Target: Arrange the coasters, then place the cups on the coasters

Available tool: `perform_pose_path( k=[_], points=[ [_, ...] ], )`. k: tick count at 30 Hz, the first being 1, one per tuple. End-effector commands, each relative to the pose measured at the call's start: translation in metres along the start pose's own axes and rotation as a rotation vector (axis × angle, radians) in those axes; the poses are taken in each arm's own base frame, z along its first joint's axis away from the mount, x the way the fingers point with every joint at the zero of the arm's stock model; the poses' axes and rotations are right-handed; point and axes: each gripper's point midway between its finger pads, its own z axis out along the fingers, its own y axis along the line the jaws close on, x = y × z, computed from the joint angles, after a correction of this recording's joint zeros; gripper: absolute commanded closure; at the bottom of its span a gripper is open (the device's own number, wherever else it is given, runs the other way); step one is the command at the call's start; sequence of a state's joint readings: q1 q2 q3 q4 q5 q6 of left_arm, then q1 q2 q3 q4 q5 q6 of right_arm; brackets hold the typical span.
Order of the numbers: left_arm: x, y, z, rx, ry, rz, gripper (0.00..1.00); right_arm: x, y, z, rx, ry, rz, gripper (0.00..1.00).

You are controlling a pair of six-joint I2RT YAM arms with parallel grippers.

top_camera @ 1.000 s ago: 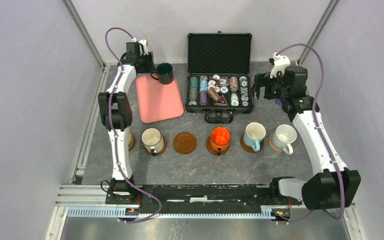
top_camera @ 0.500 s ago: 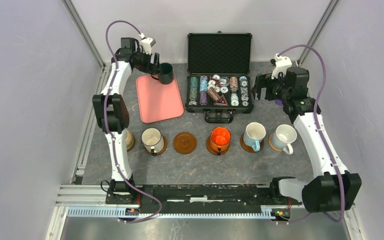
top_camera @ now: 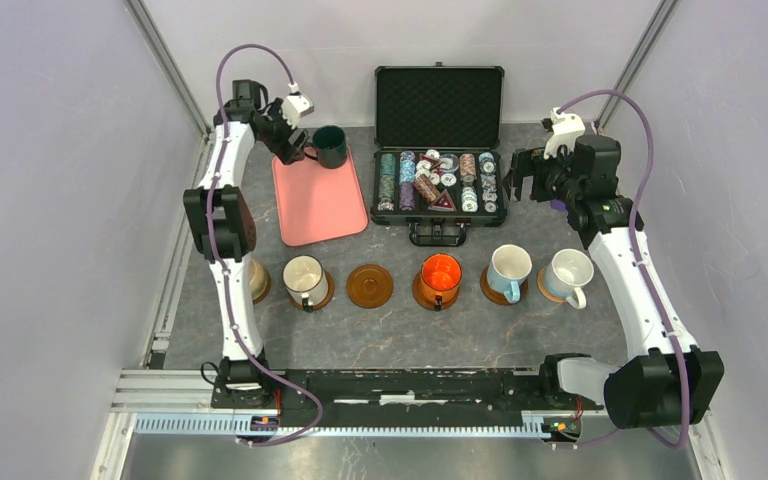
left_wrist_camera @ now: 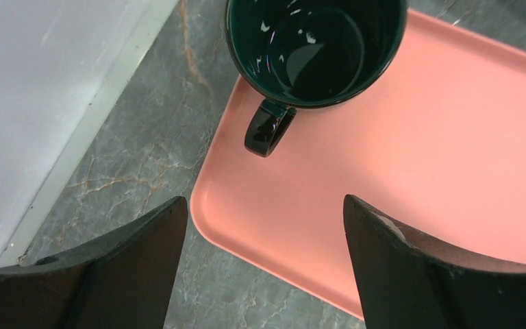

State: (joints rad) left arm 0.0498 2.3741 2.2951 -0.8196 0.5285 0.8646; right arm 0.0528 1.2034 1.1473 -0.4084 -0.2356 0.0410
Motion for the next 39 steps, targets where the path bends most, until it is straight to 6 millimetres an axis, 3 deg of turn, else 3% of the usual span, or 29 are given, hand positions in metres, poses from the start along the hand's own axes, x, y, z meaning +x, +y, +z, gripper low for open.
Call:
perform_pose_path(
  k=[1,10,14,22,28,35,39],
  points=[
    [0.003,0.012,0.018,-0.036,0.022,0.153,0.10,-0.005,0.004,-0.003,-0.024,-0.028,0.011,0.02],
    [0.014,0.013,0.047,-0.034,0.040,0.213,0.11,-0.005,0.004,-0.001,-0.022,-0.027,0.014,0.02],
    [-0.001,-0.010,0.062,0.012,0.035,0.246,0.14,-0.003,0.002,-0.001,-0.016,-0.024,0.013,0.02],
    [-0.011,-0.050,0.053,0.087,0.042,0.225,0.35,0.002,0.000,0.000,-0.005,-0.016,0.011,0.02],
    [-0.011,-0.059,0.043,0.080,0.055,0.099,0.44,0.003,0.000,0.001,-0.008,-0.017,0.014,0.02],
    [-0.027,-0.037,0.053,-0.114,0.034,-0.210,0.51,0.004,0.002,0.004,-0.018,-0.014,0.030,0.02],
    [-0.031,-0.046,0.060,-0.137,0.058,-0.240,0.52,0.007,0.001,0.006,-0.017,-0.006,0.033,0.02]
  ],
)
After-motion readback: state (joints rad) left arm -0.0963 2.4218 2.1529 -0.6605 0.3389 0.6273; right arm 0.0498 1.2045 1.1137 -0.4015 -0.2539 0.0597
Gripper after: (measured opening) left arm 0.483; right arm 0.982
